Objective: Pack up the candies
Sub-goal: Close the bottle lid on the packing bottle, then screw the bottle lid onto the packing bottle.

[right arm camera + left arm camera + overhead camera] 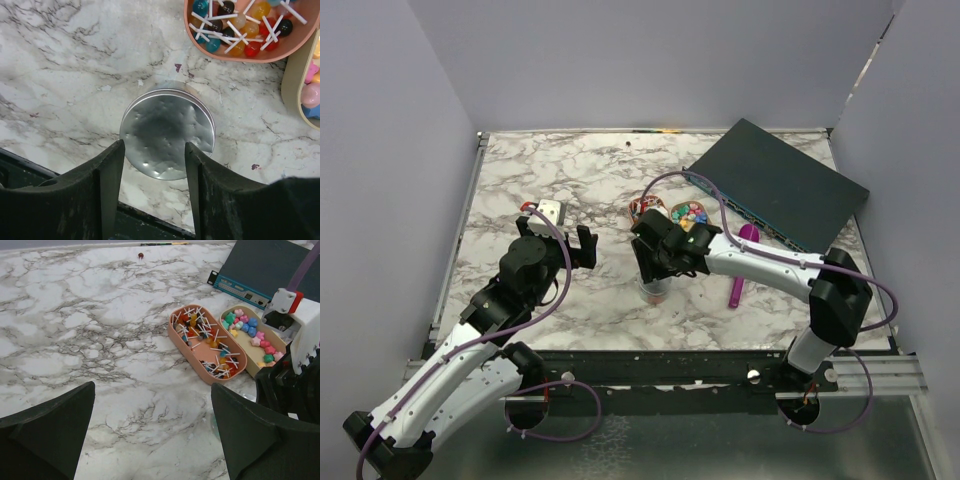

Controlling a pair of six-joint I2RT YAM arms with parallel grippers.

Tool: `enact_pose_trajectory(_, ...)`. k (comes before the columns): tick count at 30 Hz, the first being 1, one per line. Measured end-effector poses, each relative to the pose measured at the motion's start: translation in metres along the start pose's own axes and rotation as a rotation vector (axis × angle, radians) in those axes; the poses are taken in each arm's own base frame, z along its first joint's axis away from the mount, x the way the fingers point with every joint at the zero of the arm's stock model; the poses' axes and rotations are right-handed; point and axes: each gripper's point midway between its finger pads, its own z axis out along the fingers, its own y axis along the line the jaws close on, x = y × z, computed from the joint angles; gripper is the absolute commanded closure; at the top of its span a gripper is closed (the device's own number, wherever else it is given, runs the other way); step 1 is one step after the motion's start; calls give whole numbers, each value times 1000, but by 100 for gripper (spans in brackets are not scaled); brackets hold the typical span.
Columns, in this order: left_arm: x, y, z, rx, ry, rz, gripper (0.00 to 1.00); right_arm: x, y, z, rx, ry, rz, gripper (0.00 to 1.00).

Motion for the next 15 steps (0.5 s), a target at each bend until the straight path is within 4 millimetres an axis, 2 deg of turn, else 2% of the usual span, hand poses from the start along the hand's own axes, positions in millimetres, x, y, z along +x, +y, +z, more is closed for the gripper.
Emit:
enact_pose_trajectory(4,0,0,0,-1,0,0,1,-11,5,-11,-21,-30,6,47)
enact_pose_trajectory(7,0,0,0,-1,0,0,1,-11,7,-12,-27,-31,5,48)
enact_pose_trajectory(10,0,0,0,0,-2,-1,1,-2,6,-7,-24,-7,-2,49)
enact_pose_trajectory(13,-1,0,-1,0,-3,-2,1,18,1,5,-4,46,-12,49)
enact_pose_trajectory(15,-1,0,-1,0,-3,-1,1,17,4,7,-13,36,-9,49)
